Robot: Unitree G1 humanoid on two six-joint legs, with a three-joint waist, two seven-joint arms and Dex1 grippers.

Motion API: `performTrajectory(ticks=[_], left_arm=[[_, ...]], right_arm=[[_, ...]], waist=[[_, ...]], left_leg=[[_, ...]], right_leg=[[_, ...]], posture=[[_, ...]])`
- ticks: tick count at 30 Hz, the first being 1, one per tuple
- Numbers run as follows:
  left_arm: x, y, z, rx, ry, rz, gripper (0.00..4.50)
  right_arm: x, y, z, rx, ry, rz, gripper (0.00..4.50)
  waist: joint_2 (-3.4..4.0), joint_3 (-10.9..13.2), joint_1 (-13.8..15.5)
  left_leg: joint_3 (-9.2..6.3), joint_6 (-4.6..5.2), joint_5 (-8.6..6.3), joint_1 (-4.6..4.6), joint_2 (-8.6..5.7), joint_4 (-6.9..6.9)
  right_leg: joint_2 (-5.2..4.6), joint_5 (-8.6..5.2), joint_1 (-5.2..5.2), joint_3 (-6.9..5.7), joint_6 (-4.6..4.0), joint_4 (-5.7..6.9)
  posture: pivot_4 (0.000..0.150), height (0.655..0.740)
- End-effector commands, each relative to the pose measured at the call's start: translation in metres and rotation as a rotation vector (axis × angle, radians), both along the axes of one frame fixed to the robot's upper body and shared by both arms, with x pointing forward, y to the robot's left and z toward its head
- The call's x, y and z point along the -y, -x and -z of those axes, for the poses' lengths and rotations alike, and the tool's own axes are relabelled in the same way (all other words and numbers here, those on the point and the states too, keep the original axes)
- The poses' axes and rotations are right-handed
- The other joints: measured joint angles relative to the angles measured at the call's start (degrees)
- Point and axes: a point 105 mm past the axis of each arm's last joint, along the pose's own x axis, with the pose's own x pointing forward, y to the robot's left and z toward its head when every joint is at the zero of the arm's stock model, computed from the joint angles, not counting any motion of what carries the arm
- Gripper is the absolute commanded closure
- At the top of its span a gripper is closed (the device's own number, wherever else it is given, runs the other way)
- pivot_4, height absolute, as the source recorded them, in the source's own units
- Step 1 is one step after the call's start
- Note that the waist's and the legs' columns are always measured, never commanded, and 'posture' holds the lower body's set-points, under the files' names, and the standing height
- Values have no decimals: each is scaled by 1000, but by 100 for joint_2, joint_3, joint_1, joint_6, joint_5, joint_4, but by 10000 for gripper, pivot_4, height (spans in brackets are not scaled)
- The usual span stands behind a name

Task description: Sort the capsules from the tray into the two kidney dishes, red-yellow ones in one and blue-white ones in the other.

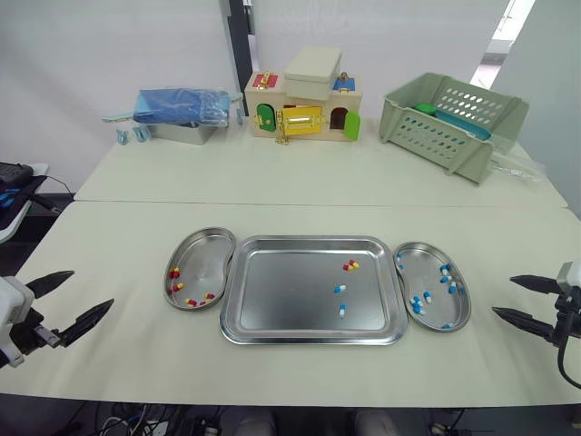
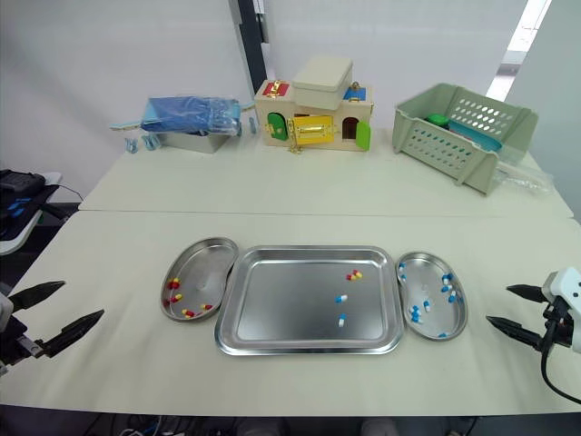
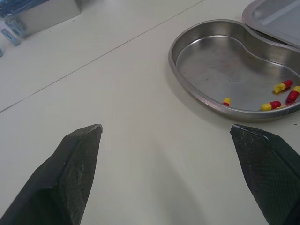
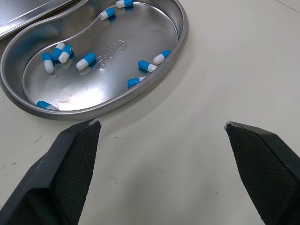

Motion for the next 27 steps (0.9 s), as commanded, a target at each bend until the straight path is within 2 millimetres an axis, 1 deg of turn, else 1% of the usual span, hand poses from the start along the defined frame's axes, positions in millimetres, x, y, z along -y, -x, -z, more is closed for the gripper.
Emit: performTrajectory(ticks=[1,2,4,6,8,11,13,15,20,21,23,26,27], left_arm=[[44,10,6,3,40,174,0],[53,13,10,-8,58,203,0],[80,23,20,-30,103,295,0],[98,27,23,-12,145,351,0],[110,31,23,15,180,393,0],[128,43,30,27,215,465,0],[142,54,37,24,243,514,0],[155,64,41,46,270,555,0],[169,70,46,88,315,555,0],[171,71,46,91,320,555,0],[175,73,47,104,333,549,0],[179,76,49,113,338,552,0],[180,78,50,114,341,552,0]], right_arm=[[-13,-4,-24,60,-7,-65,255],[-17,-6,-26,62,-6,-79,255],[-29,-6,-31,60,1,-132,255],[-44,-4,-39,63,0,-188,255],[-57,-4,-46,64,-2,-231,255],[-75,-3,-55,58,-2,-293,255],[-91,-3,-60,52,-5,-342,255],[-111,-4,-65,33,-8,-390,255],[-145,-2,-69,-36,-3,-474,255],[-149,-2,-69,-41,-2,-485,255],[-165,-2,-67,-45,4,-528,255],[-178,-2,-64,-56,16,-554,255],[-183,-2,-58,-63,44,-566,255]], waist=[[1,1,-1],[1,1,-1],[1,1,1],[1,1,13],[1,1,33],[0,0,52],[0,1,37],[0,1,38],[0,2,106],[-1,2,121],[-2,3,129],[-2,3,131],[-2,3,131]], left_leg=[[4,0,0,0,0,0],[3,0,0,0,0,1],[1,0,0,1,2,2],[2,0,0,0,1,3],[0,0,0,-1,1,4],[-1,0,0,-2,0,5],[1,0,0,-2,0,5],[3,0,0,-3,-1,5],[-5,0,0,-4,0,7],[-6,0,0,-7,-1,7],[-6,0,-1,-12,-3,6],[-11,1,-1,-16,-3,6],[-13,1,-1,-17,-3,6]], right_leg=[[-1,0,0,4,0,0],[-1,0,0,3,0,0],[0,0,0,1,0,2],[0,0,1,1,0,2],[0,0,2,-1,0,1],[0,0,3,-2,0,0],[0,0,3,-1,0,-4],[-1,0,2,1,0,-6],[0,0,2,-6,0,-4],[0,0,2,-7,0,-8],[-1,1,2,-8,1,-16],[-1,1,-1,-12,1,-19],[-1,1,-1,-14,1,-19]], posture=[[1500,7400],[1500,7400],[1500,7400],[1500,7400],[1500,7400],[1500,7400],[1500,7400],[1500,7400],[1500,7400],[1500,7400],[1500,7400],[1500,7400],[1500,7400]])
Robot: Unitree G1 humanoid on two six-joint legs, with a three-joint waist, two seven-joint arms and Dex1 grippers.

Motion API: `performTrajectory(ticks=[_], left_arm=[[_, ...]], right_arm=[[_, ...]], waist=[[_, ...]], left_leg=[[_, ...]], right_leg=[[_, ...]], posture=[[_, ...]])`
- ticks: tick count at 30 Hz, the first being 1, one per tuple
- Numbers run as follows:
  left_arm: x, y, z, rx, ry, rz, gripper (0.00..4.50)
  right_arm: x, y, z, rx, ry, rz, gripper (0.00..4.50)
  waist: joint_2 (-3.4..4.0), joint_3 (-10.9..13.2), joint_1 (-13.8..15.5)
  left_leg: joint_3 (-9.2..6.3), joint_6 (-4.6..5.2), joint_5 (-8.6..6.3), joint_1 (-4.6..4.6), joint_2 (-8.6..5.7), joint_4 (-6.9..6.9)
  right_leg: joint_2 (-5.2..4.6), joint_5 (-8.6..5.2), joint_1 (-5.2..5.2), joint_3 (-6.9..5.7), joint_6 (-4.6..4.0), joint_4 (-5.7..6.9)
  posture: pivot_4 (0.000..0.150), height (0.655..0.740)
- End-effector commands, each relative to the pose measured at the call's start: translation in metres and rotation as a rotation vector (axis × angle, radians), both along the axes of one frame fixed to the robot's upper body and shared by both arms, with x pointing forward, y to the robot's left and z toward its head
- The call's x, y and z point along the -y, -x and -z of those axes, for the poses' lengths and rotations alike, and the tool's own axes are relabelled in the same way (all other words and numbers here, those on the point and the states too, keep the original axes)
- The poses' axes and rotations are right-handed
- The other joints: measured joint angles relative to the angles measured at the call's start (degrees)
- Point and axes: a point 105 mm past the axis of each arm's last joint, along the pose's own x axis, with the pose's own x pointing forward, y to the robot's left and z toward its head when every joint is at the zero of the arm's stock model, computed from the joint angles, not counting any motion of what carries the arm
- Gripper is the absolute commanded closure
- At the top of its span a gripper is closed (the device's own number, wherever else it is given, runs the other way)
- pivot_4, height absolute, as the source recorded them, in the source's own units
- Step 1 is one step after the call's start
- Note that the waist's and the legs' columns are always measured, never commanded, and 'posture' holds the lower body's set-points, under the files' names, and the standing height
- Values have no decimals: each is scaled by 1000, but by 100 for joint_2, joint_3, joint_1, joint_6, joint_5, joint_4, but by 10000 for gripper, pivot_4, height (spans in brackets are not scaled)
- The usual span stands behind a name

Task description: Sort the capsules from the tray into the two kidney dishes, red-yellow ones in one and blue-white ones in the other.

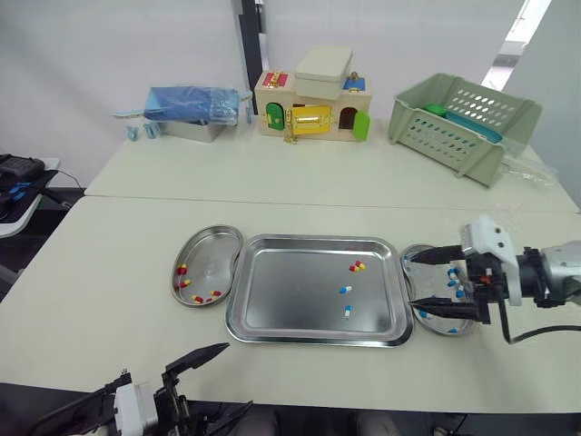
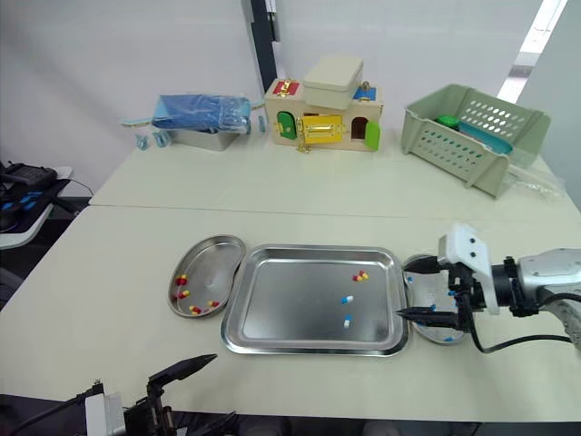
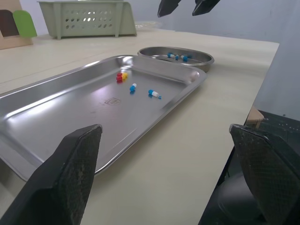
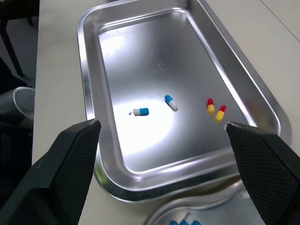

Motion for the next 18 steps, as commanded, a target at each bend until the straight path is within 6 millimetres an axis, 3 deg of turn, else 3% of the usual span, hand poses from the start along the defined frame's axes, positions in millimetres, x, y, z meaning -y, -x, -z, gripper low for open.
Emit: performTrajectory(ticks=[1,7,14,18], left_arm=[[8,7,-3,38,8,10,0],[17,12,2,59,18,26,0],[16,17,6,75,19,24,0],[14,17,7,78,35,1,0]], right_arm=[[-18,3,8,19,65,-48,255],[-54,-4,39,3,141,-78,255],[-75,-15,52,24,163,-51,255],[-73,-12,60,27,204,-61,8851]], waist=[[0,0,0],[1,-1,-33],[0,0,-7],[0,0,-6]], left_leg=[[0,0,0,0,0,0],[-1,0,0,2,1,0],[-9,0,0,-4,-2,0],[-11,0,0,-5,-2,0]], right_leg=[[0,0,0,0,0,0],[1,0,-3,1,0,5],[1,0,-7,-3,0,5],[1,0,-7,-5,0,3]], posture=[[1500,7400],[1500,7400],[1500,7400],[1500,7400]])
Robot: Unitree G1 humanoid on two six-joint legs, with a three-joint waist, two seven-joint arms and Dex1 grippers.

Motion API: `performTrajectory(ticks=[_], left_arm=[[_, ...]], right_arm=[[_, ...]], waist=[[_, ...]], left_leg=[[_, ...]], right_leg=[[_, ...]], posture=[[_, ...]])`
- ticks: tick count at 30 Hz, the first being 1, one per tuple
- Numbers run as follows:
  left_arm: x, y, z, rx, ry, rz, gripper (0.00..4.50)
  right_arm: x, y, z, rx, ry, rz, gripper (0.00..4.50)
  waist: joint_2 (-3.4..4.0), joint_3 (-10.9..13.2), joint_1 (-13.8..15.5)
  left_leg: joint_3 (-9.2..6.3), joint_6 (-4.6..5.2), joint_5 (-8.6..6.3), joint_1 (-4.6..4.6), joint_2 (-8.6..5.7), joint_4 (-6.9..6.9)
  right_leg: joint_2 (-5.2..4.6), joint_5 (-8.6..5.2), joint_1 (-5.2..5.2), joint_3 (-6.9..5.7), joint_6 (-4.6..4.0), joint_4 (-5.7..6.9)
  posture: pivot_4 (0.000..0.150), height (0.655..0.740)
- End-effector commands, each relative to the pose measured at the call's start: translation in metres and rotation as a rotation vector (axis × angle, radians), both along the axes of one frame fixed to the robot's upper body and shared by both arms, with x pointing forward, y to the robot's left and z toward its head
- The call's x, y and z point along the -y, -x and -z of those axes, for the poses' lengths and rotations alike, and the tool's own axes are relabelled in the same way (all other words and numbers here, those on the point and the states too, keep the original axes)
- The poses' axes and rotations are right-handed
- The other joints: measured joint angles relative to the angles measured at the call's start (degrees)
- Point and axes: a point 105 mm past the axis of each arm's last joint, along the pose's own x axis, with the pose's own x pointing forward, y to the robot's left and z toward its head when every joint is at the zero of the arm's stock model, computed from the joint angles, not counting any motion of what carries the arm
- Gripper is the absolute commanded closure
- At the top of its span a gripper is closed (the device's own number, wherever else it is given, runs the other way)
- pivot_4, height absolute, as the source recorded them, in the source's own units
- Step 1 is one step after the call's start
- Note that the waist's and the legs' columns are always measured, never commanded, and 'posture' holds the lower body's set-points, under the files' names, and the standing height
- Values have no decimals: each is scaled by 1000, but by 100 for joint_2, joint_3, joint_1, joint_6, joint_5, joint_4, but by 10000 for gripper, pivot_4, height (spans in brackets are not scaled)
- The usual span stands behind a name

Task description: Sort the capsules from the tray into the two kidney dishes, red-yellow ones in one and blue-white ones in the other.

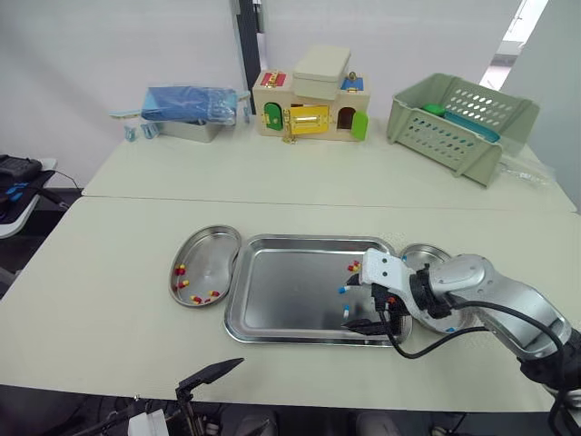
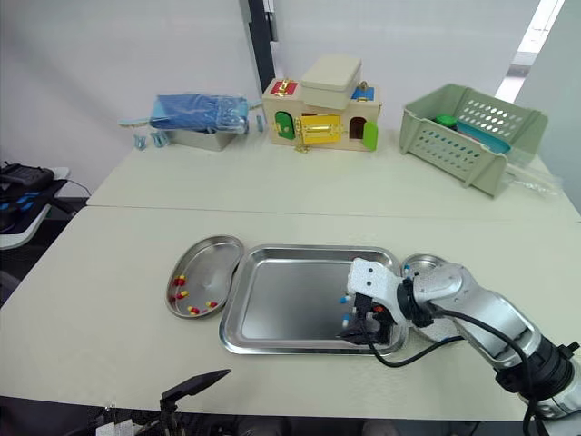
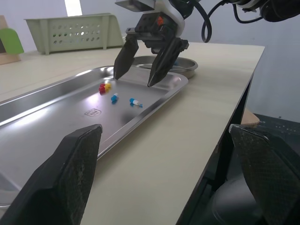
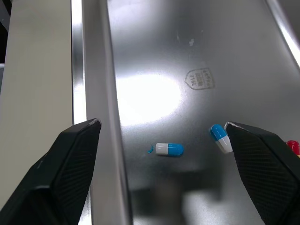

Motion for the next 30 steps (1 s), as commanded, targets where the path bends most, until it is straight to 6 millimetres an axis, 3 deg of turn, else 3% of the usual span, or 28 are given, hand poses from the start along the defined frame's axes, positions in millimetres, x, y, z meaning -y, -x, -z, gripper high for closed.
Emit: performTrajectory(ticks=[1,3,15,24,25,30], left_arm=[[-1,3,-1,8,25,-16,0],[-2,3,0,9,26,-21,0],[-5,3,3,-12,46,-41,0],[-3,-3,-4,-11,44,-38,0],[-2,-3,-5,-10,44,-37,0],[-1,-5,-8,-9,42,-40,0]], right_arm=[[1,2,2,33,37,-23,12912],[0,1,5,32,44,-20,19714],[-9,-5,16,20,45,14,19714],[-3,-7,31,28,104,32,19714],[-3,-7,31,30,103,32,24182],[-1,-8,34,44,123,32,36305]], waist=[[0,0,-5],[0,0,-12],[0,0,-15],[0,-1,-15],[0,-1,-15],[0,-1,-15]], left_leg=[[0,0,0,0,0,0],[-1,0,0,1,1,0],[-1,0,0,1,0,-1],[-2,0,0,2,0,-1],[-2,0,0,3,0,-1],[-2,0,0,3,0,-1]], right_leg=[[0,0,0,0,0,0],[0,0,-1,-1,0,2],[0,0,-2,0,0,3],[0,0,-1,-1,0,4],[0,0,-1,-1,0,4],[0,0,-1,-1,0,4]], posture=[[1500,7400],[1500,7400],[1500,7400],[1500,7400],[1500,7400],[1500,7400]])
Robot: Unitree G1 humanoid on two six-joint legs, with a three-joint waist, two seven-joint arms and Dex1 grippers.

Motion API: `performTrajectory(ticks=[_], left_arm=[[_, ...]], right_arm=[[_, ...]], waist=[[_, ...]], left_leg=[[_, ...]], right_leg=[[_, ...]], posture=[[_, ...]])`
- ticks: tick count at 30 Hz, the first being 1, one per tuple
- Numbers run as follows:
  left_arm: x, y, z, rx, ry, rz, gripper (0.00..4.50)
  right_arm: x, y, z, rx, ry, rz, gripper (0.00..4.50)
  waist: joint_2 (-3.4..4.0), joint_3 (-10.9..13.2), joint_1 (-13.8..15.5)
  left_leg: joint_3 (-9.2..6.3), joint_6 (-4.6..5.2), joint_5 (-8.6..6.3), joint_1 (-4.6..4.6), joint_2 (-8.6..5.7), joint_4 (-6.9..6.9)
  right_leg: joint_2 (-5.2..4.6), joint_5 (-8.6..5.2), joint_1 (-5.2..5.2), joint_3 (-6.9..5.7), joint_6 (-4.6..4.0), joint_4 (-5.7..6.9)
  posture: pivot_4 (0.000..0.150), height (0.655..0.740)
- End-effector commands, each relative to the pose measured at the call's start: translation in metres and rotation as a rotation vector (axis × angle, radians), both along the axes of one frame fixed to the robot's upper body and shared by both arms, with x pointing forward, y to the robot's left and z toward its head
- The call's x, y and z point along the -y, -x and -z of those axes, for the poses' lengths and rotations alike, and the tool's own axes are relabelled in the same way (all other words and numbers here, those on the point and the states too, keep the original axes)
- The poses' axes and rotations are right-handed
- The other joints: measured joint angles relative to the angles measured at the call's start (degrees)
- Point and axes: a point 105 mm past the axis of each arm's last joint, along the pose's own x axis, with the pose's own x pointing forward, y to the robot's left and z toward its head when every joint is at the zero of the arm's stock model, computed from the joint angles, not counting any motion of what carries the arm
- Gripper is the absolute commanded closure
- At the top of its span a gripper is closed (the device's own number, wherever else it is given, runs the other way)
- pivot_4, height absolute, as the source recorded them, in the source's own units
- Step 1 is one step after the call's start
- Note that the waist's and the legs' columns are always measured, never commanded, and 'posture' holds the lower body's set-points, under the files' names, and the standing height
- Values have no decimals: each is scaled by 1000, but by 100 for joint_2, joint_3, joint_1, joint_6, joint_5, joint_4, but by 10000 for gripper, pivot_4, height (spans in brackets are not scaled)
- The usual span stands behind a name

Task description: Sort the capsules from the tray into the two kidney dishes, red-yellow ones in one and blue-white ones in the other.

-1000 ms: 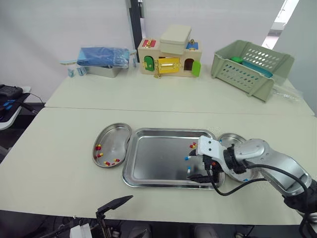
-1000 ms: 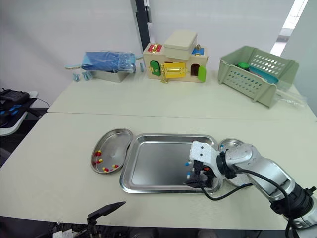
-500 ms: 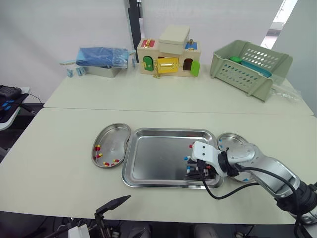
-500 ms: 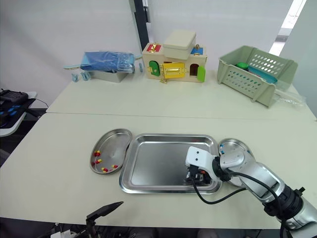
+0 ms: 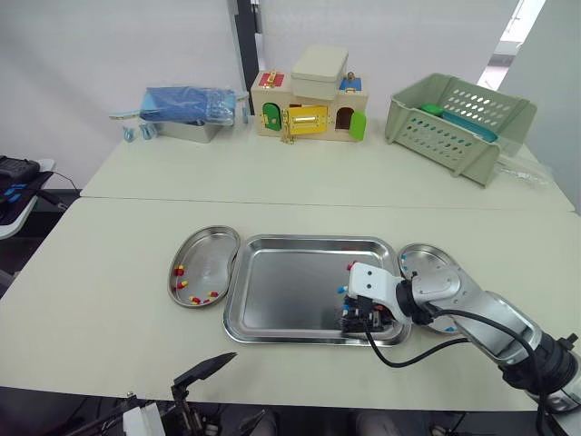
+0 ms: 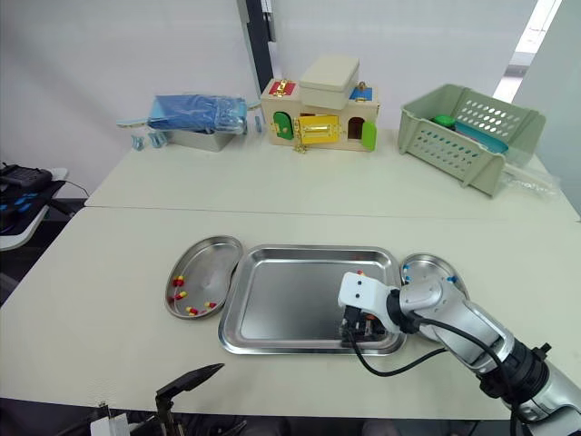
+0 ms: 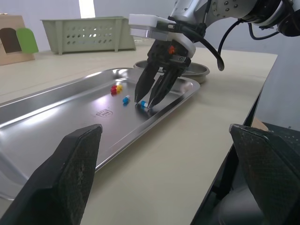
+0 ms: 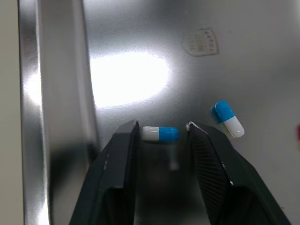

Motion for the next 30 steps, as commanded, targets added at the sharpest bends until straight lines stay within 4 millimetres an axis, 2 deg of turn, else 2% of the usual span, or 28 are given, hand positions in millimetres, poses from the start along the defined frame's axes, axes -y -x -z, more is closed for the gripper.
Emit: performTrajectory(ticks=[1,10,13,16,19,23,27,30], left_arm=[[1,1,-5,8,-1,6,0],[1,-1,-6,3,-11,12,0],[2,-1,-7,9,-25,43,0],[4,0,-8,21,-44,91,0],[5,0,-9,34,-60,125,0],[6,-5,-12,57,-59,159,0],[9,-6,-8,65,-71,219,0],[9,-11,-9,70,-66,222,0]], right_arm=[[1,3,8,-18,20,-4,38407],[0,4,0,-3,-25,-25,38823],[-3,3,-20,30,-131,-48,38823],[9,8,-35,42,-190,-56,38823],[20,12,-41,41,-215,-53,38823],[61,14,-54,29,-256,67,38823],[118,10,-48,54,-187,245,38823],[137,10,-47,64,-166,296,38823]], waist=[[0,0,0],[-1,-1,3],[-2,0,10],[1,2,15],[0,2,17],[0,3,30],[0,3,33],[3,2,6]], left_leg=[[0,0,0,0,0,0],[-1,0,0,0,0,0],[0,0,0,0,0,-1],[1,0,0,-2,-1,0],[1,0,0,-3,-1,-1],[0,0,0,-3,-1,-2],[3,0,0,-2,-1,-2],[5,0,0,1,0,-2]], right_leg=[[0,0,0,0,0,0],[0,0,1,-1,0,0],[0,0,0,-1,0,0],[0,0,0,0,0,-1],[0,0,1,-1,0,-3],[0,0,2,-2,0,-3],[0,0,4,-2,0,-6],[0,0,4,-1,0,-1]], posture=[[1500,7400],[1500,7400],[1500,7400],[1500,7400],[1500,7400],[1500,7400],[1500,7400],[1500,7400]])
